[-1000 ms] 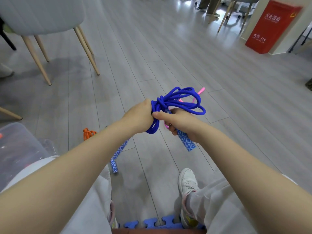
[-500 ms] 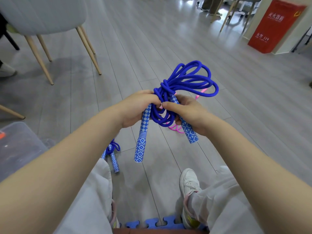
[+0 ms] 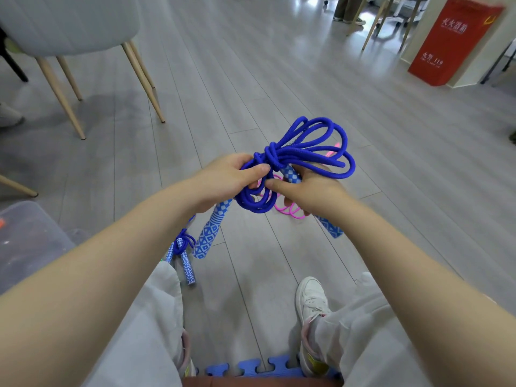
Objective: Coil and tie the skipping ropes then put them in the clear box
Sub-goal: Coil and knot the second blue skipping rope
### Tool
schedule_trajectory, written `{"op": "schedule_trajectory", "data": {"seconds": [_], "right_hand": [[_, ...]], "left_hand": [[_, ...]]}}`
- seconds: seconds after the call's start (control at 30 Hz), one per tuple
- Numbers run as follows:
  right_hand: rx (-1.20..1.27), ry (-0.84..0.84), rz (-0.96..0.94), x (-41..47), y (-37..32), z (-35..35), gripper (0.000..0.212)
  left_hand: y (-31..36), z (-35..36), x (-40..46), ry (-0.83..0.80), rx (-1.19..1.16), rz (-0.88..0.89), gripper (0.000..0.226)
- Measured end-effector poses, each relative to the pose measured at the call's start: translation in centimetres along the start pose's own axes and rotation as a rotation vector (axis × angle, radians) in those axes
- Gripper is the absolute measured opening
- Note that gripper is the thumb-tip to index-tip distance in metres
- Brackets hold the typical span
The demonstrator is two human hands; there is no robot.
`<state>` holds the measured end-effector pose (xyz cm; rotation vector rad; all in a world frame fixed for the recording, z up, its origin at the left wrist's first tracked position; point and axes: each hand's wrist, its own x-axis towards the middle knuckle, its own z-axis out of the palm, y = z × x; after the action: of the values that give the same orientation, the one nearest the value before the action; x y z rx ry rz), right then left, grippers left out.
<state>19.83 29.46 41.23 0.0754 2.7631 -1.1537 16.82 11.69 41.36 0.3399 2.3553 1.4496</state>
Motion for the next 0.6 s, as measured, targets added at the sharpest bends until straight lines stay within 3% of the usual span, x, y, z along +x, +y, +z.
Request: {"op": "schedule_trajectory", "data": {"seconds": [0.17, 0.3, 0.37, 0.5, 0.6], "right_hand": [[-0.034, -0.010, 0.050, 0.2, -0.2, 0.0, 0.045], [-0.003, -0.016, 0.041, 0.6, 0.0, -0.6, 0.032], [-0.075, 0.018, 0.009, 0.8, 0.4, -0.9, 0.029], [-0.242, 0.152, -0.057, 1.1, 1.1, -1.9, 0.027], [-0.191, 0.164, -0.018, 1.4, 1.5, -2.2, 0.030]], "left_hand": [[0.0, 0.3, 0.6, 0.197, 0.035, 0.041, 0.020], [-0.4, -0.6, 0.7, 0.224, 0.105, 0.040, 0.021], [-0.4, -0.7, 0.6, 0.206, -0.011, 0.016, 0.025], [0.5, -1.2, 0.2, 0.077, -0.458, -0.033, 0.029], [1.0, -0.9, -0.4, -0.019, -0.515, -0.032, 0.037]]}}
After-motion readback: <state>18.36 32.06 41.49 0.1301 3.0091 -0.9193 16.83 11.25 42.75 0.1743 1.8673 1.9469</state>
